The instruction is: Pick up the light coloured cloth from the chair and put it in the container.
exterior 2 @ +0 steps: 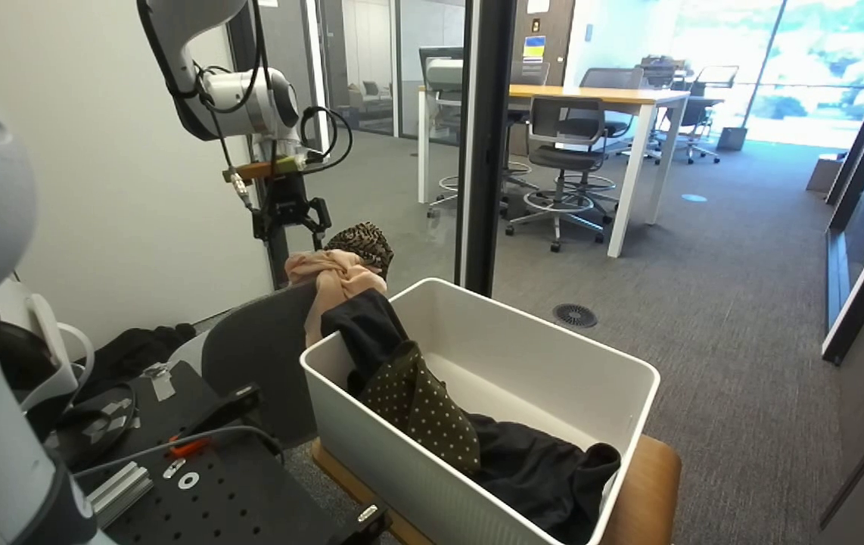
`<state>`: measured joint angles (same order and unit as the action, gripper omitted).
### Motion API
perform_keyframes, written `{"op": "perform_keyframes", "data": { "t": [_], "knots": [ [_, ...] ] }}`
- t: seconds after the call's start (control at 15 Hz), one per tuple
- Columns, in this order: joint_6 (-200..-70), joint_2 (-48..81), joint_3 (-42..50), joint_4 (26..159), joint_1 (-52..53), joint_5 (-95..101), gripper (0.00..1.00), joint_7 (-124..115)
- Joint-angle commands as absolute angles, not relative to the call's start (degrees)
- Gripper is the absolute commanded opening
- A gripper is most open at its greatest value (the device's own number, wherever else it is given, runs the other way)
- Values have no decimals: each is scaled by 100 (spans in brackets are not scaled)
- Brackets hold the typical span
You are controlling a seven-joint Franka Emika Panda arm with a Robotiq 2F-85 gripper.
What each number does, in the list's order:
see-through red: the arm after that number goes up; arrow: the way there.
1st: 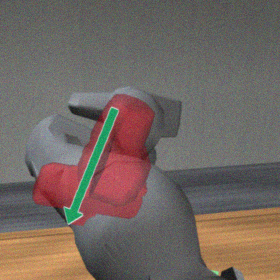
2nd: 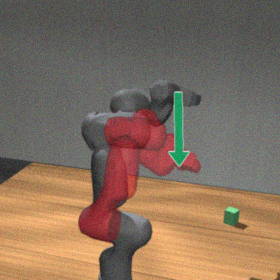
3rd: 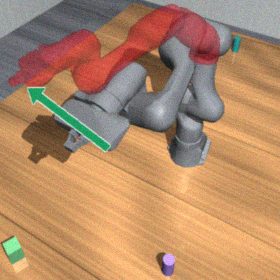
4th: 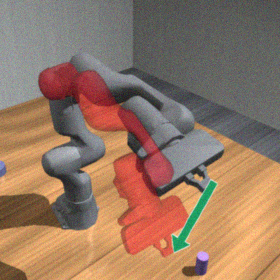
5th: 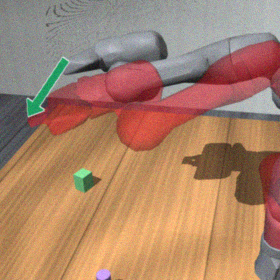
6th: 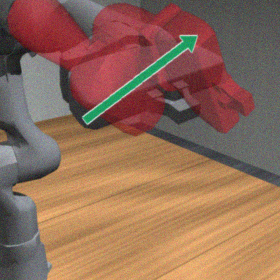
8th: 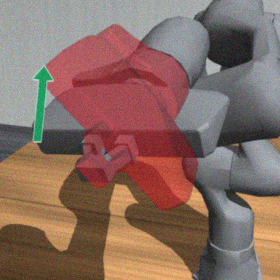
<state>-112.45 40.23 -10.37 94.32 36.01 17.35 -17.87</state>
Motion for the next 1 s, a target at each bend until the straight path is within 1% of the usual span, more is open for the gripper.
{"op": "perform_keyframes", "data": {
  "t": [0.0, 0.87, 0.93],
  "knots": [
    [-11485, 4053, -890, 9489, 3661, 1870, 100, -1948],
    [-11511, 4163, -777, 9479, 3650, 1841, 100, -2008],
    [-11518, 4151, -779, 9488, 3647, 1841, 93, -2005]
  ]
}}
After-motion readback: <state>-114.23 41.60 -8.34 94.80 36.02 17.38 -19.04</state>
